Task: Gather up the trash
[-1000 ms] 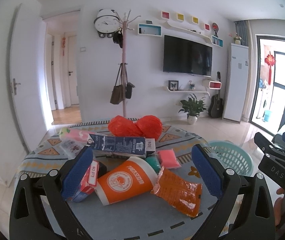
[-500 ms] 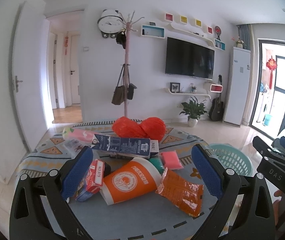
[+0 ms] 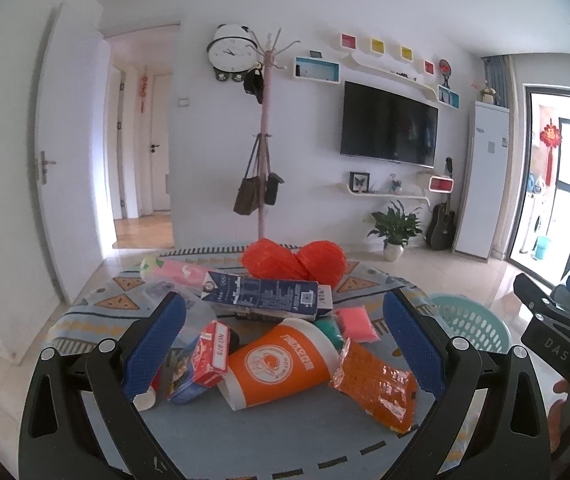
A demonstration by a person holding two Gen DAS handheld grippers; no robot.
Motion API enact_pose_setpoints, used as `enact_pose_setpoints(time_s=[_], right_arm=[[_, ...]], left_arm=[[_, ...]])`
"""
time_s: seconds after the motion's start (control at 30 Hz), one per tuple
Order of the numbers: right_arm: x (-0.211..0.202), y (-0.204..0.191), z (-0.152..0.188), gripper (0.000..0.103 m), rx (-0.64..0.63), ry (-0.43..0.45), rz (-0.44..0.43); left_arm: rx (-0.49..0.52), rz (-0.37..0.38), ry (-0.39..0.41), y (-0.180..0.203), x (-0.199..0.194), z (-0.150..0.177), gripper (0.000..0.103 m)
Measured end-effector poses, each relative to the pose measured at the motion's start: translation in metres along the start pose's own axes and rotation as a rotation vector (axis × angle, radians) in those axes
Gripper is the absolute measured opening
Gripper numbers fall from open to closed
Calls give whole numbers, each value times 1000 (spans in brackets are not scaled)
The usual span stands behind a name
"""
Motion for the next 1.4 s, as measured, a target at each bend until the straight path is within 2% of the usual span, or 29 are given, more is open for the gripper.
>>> enact_pose_setpoints(time_s=[0.23,0.43,0.57,0.67,0.87,1.03,1.17,1.27,1.33,1.4], right_arm=[[-1,-5,-1,95,-7,7,-7],[0,-23,2,74,-65,2,-50],[6,-40,13,55,-67,-49,-146],[12,-55,24,48,-50,-105,-223],[13,-90,50,48,-40,-210,-389],[9,-110,67,52,-76,-261,-448],[7,-117,79,59,-80,-306,-482],[4,-127,85,71,-107,-314,-512],[0,-135,87,72,-133,-311,-523],[2,-141,90,72,-171,-314,-494]], left_arm=[[-2,-12,5,-8,0,0,96],[14,-75,1,-43,1,-1,96],[-32,-105,-62,-83,7,6,96],[-63,-53,-149,-100,16,19,96],[-145,48,-334,-101,44,55,96],[-110,26,-394,-89,67,71,88],[-95,13,-452,-87,82,84,74],[-123,19,-461,-90,84,86,70],[-134,23,-462,-91,85,84,65],[-142,29,-462,-93,85,83,58]])
Point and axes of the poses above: each gripper's, at about its wrist camera, not at the fingertips, and x roughly the way its jaws point, y to its right, z to its underside, the point moved 5 cm from there along x, roughly the way its jaws point, and after that the axes turned 12 degrees about y, right-handed, at the moved point
